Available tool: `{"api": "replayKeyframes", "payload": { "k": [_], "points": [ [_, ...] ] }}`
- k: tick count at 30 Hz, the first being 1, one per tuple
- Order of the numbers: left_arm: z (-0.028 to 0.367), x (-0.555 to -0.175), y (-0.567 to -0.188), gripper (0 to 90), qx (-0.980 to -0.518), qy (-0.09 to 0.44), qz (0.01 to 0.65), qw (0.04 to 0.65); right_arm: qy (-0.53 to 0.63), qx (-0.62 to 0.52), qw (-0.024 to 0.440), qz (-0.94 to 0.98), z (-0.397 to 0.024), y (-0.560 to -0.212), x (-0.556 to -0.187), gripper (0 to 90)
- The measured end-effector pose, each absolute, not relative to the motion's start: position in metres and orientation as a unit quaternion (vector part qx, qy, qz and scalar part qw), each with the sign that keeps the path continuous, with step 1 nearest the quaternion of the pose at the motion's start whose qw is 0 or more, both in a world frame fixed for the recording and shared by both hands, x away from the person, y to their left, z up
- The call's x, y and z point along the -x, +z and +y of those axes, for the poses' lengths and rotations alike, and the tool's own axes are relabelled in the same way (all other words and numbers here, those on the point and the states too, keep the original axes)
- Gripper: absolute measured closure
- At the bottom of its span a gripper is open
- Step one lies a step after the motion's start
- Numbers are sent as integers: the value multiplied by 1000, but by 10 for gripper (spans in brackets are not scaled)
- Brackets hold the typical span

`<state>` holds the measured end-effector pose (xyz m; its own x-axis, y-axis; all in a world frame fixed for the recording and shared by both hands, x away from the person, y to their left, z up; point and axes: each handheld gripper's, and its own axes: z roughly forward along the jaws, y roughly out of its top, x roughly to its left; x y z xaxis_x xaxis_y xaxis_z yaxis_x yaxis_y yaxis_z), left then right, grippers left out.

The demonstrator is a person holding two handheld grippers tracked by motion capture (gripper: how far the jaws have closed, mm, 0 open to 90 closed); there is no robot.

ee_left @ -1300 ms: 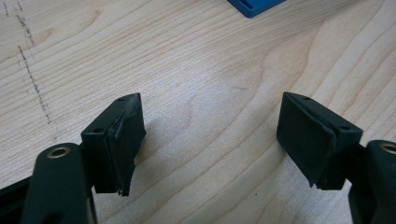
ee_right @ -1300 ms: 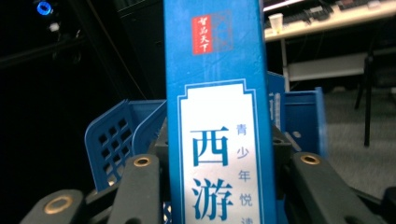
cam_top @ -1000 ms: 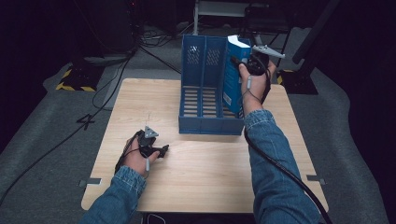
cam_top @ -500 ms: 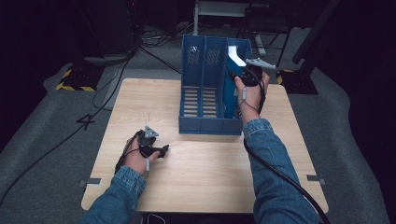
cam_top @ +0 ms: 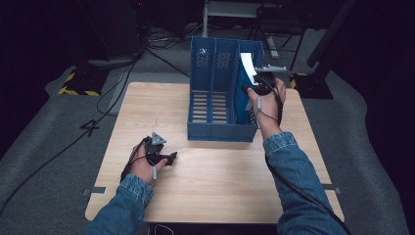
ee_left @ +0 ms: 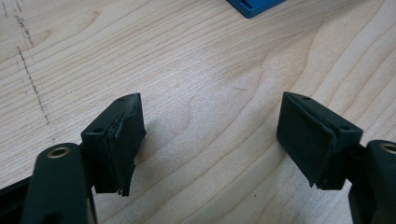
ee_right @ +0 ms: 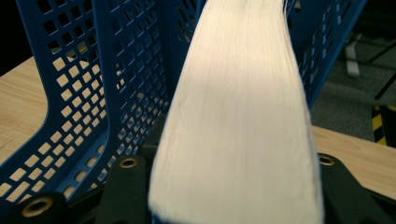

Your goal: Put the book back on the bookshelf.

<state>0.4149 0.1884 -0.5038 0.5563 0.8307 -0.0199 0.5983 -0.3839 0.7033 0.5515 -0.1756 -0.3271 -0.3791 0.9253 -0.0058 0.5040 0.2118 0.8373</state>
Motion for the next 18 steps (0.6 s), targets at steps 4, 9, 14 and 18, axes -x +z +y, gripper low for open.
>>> {"api": "replayKeyframes", "payload": {
  "k": [4,9,14,18],
  "points": [
    [188,-415,-504,239,-814,171,439,339,386,-506,269,723,-170,-312,-566,493],
    [189,-415,-503,239,-815,170,438,338,364,-529,269,718,-161,-299,-588,493],
    [189,-414,-503,239,-816,169,437,339,343,-551,257,716,-155,-294,-597,581],
    [189,-414,-503,238,-816,169,437,339,357,-550,266,707,-156,-297,-594,598]
  ]
}}
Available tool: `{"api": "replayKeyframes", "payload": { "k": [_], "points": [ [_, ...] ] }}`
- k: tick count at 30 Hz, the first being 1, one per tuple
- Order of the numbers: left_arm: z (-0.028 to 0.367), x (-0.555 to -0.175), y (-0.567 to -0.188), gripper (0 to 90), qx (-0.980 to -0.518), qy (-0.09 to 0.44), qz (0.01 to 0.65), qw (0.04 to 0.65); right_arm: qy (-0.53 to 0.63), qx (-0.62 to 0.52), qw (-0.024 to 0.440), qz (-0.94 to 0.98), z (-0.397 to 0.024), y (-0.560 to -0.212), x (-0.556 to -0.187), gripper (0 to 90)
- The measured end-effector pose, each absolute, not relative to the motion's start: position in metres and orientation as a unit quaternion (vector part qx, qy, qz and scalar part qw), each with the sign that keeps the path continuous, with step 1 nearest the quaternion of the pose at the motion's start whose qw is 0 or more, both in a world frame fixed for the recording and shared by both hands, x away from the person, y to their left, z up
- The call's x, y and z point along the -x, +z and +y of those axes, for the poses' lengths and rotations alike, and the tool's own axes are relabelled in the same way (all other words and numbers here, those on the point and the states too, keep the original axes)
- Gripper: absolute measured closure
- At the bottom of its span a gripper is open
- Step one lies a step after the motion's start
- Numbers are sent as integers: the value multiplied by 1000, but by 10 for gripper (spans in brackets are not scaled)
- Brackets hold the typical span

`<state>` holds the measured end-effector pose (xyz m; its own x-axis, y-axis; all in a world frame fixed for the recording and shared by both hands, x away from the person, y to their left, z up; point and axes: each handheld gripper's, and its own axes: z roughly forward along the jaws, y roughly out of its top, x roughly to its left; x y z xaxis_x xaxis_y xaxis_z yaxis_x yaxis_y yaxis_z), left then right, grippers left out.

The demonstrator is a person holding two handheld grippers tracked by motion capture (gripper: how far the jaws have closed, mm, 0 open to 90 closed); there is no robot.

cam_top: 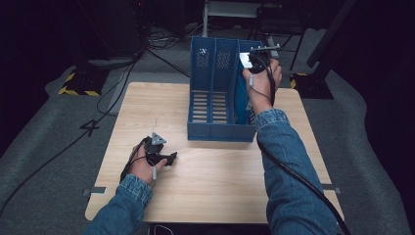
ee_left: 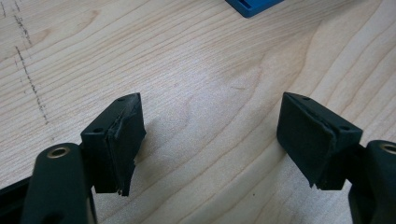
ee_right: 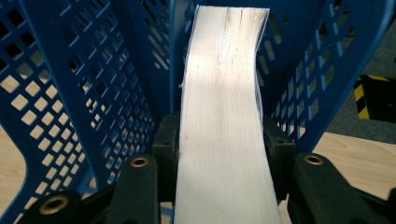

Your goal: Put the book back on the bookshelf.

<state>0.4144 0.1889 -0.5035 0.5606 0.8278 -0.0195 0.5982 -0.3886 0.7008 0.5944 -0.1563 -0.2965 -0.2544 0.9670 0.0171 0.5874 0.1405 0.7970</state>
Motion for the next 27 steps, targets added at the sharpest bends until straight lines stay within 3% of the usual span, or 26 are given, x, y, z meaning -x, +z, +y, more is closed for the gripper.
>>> {"api": "replayKeyframes", "payload": {
  "k": [12,19,27],
  "points": [
    [189,-414,-504,238,-814,169,439,341,405,-551,291,669,-158,-285,-608,603],
    [189,-414,-503,238,-815,166,438,341,414,-555,294,659,-151,-309,-626,598],
    [189,-414,-504,236,-816,169,437,340,407,-550,305,663,-152,-310,-622,565]
  ]
}}
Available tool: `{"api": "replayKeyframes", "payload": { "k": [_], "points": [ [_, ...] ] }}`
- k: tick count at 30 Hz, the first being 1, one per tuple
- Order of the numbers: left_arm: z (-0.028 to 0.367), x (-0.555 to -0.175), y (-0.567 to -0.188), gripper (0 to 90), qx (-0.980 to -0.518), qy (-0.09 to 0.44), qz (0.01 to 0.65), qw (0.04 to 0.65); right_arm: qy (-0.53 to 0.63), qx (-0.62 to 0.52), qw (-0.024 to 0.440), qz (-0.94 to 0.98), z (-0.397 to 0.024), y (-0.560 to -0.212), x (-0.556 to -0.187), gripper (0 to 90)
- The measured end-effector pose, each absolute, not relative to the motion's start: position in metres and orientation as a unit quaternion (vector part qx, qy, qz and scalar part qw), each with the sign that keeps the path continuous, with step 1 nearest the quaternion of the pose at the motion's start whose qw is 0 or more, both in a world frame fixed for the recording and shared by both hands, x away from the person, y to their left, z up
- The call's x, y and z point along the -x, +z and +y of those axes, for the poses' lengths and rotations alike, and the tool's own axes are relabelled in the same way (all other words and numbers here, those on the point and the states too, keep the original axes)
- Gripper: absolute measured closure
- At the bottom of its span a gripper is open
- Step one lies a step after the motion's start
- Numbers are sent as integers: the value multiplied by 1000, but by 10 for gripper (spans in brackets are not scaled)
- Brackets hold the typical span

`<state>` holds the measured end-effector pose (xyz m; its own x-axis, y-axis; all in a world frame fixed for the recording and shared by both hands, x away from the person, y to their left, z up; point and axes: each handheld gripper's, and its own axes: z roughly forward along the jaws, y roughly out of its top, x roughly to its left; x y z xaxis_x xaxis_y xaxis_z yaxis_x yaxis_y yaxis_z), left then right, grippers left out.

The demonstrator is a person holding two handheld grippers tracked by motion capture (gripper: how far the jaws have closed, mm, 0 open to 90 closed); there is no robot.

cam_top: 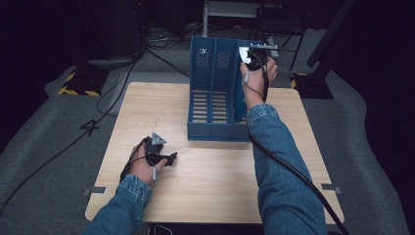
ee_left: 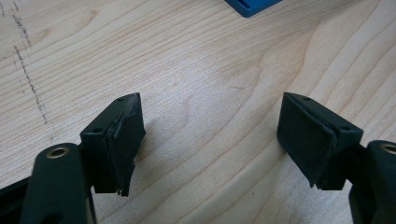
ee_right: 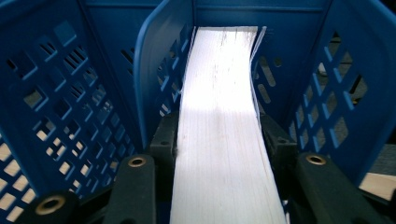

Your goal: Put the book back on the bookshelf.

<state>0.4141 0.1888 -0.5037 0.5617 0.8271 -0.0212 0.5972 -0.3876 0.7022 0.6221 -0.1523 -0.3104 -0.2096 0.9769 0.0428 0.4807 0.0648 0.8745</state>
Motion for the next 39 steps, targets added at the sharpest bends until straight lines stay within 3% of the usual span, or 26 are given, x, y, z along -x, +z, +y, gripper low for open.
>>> {"api": "replayKeyframes", "payload": {
  "k": [14,39],
  "points": [
    [190,-411,-503,236,-818,167,434,339,450,-478,331,678,-167,-280,-572,454],
    [197,-406,-504,202,-818,164,433,341,462,-420,256,738,-243,-283,-479,432]
  ]
}}
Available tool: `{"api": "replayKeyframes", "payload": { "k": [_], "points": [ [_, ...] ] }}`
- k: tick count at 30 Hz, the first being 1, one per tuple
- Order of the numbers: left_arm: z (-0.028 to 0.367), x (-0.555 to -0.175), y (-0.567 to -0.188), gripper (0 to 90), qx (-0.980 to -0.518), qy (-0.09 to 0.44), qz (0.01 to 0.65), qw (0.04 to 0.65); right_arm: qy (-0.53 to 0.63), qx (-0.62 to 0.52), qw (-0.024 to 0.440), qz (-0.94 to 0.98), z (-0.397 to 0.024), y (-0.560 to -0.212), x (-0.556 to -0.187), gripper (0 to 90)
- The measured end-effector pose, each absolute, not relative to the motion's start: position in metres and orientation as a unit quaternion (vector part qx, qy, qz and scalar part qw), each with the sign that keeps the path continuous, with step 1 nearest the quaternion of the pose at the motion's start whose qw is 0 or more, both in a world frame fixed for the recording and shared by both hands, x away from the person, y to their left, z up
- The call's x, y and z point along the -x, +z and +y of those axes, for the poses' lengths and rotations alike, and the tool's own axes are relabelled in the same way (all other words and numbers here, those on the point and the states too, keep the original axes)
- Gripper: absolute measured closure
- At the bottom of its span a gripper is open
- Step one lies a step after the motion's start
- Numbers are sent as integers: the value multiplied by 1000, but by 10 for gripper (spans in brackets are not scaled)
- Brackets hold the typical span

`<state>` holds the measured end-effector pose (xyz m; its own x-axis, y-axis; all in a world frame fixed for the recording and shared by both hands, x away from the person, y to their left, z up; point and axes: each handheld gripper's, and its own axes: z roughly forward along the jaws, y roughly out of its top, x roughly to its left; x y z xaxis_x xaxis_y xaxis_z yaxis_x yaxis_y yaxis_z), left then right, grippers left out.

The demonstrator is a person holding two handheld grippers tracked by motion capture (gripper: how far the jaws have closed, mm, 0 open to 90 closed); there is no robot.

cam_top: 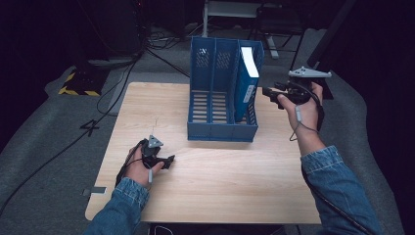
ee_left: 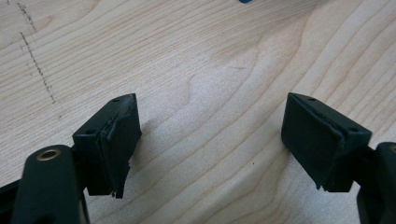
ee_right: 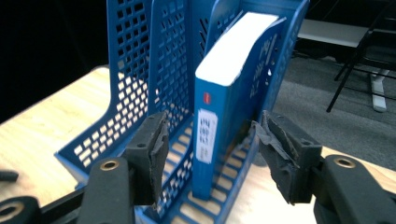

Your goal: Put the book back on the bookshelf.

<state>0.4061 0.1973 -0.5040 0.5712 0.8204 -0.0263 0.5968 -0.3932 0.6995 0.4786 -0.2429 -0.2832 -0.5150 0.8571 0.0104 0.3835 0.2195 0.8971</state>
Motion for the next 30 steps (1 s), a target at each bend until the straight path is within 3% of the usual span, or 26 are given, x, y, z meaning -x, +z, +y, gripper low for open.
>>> {"api": "replayKeyframes", "payload": {
  "k": [12,30],
  "points": [
    [199,-408,-504,200,-823,161,425,340,460,-406,220,758,-263,-306,-446,382],
    [200,-403,-504,202,-822,163,427,341,402,-393,129,817,-276,-410,-401,353]
  ]
}}
